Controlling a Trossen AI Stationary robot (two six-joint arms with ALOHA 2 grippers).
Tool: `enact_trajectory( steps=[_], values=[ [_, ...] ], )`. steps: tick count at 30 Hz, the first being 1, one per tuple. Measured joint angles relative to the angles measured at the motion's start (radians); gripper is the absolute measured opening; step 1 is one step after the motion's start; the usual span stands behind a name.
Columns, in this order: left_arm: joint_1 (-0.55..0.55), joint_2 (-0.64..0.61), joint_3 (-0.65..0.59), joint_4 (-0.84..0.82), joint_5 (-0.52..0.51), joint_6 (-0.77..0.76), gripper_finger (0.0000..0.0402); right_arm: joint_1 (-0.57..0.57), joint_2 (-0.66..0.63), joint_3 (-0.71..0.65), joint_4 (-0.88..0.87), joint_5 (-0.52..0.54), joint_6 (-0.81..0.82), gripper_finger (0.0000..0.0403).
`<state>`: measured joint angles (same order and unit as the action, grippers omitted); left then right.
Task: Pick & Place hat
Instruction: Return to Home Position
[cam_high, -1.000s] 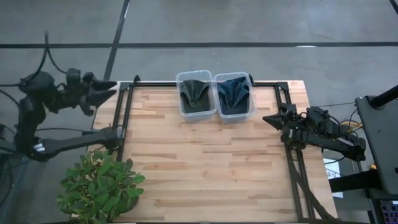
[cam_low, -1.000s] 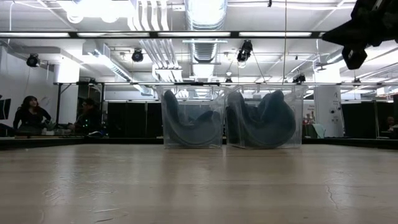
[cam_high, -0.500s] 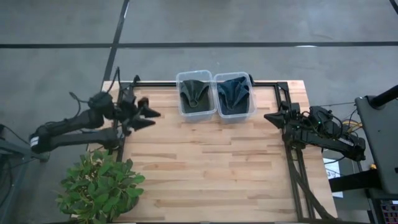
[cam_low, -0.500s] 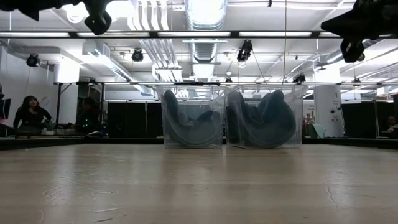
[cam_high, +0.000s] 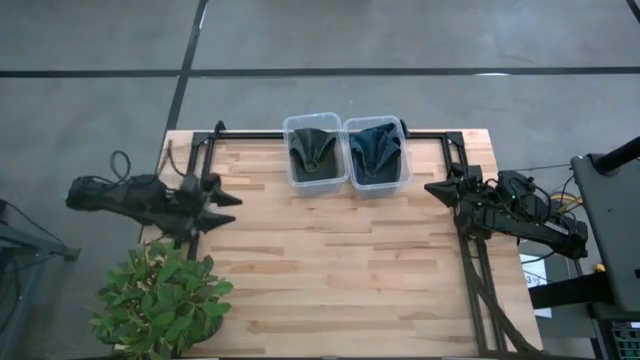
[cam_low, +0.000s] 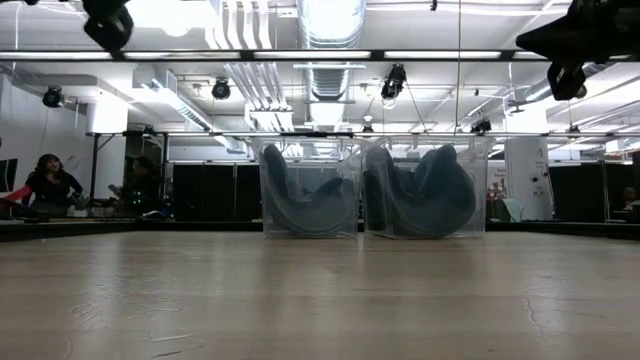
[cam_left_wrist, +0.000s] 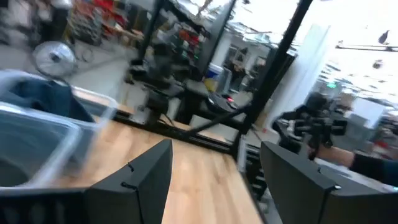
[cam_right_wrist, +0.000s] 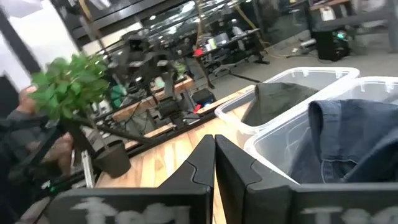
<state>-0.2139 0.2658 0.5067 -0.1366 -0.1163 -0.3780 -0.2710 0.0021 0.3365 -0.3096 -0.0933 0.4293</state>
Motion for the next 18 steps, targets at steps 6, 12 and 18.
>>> enact_trajectory(
  steps=[6,12,18],
  values=[
    [0.003,-0.161,0.001,-0.126,-0.042,0.02,0.0236,0.0,0.0,0.0,0.01,-0.123,-0.036,0.0009],
    [0.003,-0.224,-0.099,-0.148,-0.018,0.006,0.0236,0.0,0.0,0.0,0.01,-0.181,-0.045,0.0009],
    [0.003,-0.227,-0.216,-0.019,0.028,0.001,0.0236,0.001,0.0,-0.019,0.011,-0.18,-0.049,0.0009]
  ],
)
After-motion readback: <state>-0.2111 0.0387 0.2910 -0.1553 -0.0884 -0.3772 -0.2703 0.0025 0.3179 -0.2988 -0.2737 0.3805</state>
